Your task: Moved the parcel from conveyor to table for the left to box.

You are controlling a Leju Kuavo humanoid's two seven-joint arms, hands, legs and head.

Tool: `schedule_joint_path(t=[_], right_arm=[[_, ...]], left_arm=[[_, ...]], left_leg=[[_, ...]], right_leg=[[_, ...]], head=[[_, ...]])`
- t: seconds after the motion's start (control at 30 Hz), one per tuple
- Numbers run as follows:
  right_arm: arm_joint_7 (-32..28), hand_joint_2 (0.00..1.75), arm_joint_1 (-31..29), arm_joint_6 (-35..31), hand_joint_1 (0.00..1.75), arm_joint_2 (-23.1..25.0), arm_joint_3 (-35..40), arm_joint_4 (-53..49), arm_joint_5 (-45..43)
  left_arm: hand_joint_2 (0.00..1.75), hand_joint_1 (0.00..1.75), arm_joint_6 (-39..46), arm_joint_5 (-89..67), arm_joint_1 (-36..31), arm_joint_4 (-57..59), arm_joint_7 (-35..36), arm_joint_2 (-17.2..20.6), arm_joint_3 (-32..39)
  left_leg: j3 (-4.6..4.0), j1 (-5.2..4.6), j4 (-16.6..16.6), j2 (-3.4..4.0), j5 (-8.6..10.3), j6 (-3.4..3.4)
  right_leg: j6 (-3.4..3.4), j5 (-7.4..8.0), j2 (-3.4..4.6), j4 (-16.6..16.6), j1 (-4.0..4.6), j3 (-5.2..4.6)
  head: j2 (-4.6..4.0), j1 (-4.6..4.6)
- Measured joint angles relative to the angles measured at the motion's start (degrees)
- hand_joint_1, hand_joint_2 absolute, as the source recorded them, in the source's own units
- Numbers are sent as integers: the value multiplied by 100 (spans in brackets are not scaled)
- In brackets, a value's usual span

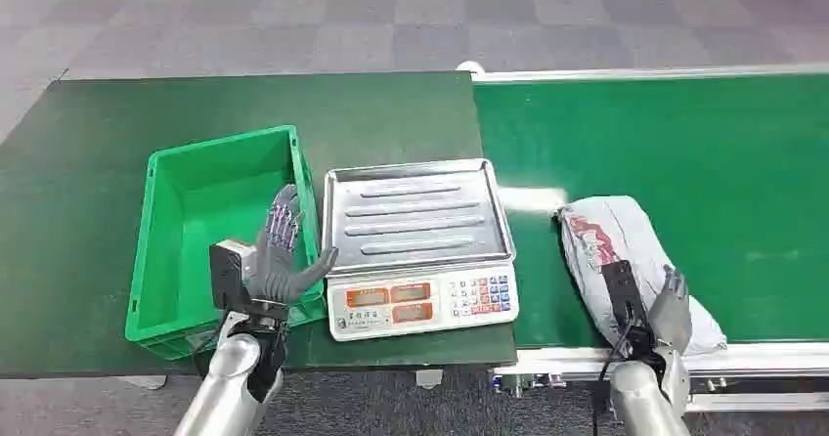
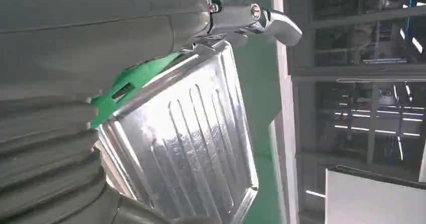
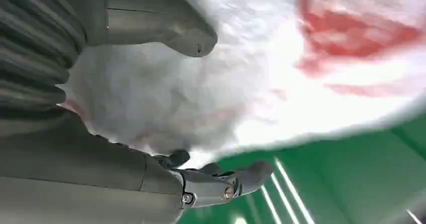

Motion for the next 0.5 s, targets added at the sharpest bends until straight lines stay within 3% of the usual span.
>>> schedule_joint_path(t=[0.27, 0.43, 0.5], right_arm=[[57, 175, -58, 358, 0, 7, -304, 1008, 94], [72, 175, -290, 596, 0, 17, -439, 1634, 105], [74, 175, -367, 638, 0, 24, -483, 1810, 109]], left_arm=[[175, 0, -44, 2, 98, -262, 79, -20, 0], [175, 0, -135, 22, 95, -264, 120, -57, 0], [175, 0, -164, 18, 87, -264, 133, -68, -2]], left_leg=[[31, 3, 0, 1, -21, 12], [187, 51, 0, 7, -85, 13], [242, 71, 0, 6, -105, 22]], right_leg=[[6, -24, -2, -6, 7, 33], [-20, -100, 1, -63, 56, 210], [6, -120, 0, -82, 64, 279]], head=[[0, -2], [0, -2], [0, 0]])
